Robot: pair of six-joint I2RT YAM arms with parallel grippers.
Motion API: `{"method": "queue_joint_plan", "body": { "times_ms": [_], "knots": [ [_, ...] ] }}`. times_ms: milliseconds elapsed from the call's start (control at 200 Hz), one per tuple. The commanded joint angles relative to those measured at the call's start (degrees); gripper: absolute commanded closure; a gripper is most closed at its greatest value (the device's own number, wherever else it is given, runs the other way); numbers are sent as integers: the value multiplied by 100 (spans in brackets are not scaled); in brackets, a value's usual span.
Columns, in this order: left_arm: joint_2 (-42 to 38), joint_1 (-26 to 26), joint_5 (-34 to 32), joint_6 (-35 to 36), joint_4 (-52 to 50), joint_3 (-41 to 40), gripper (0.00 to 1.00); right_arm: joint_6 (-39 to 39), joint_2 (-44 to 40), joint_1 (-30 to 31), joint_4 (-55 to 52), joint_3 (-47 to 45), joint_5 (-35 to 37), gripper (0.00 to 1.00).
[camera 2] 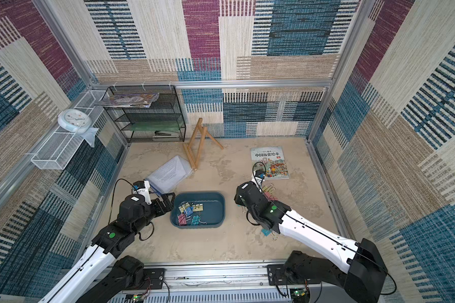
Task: Put the binder clips in the storage box
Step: Pick up the binder clip at the center of the board.
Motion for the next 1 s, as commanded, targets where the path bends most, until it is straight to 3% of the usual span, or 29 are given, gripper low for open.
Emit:
{"method": "queue_joint_plan", "body": {
  "times_ms": [0,225,421,996],
  "knots": [
    [57,13,190,91,230,13,0,1083,-36,-422,90,-327,-891,41],
    [56,7,269,263,123,48,0,2473,789,-778,662,-480,-1632,35],
    [46,4,315,293,77,13,0,2854,1272,-888,1194,-576,-1780,35],
    [150,5,351,257,183,5,0,2796,1026,-924,1288,-990,-1666,86]
  ]
}}
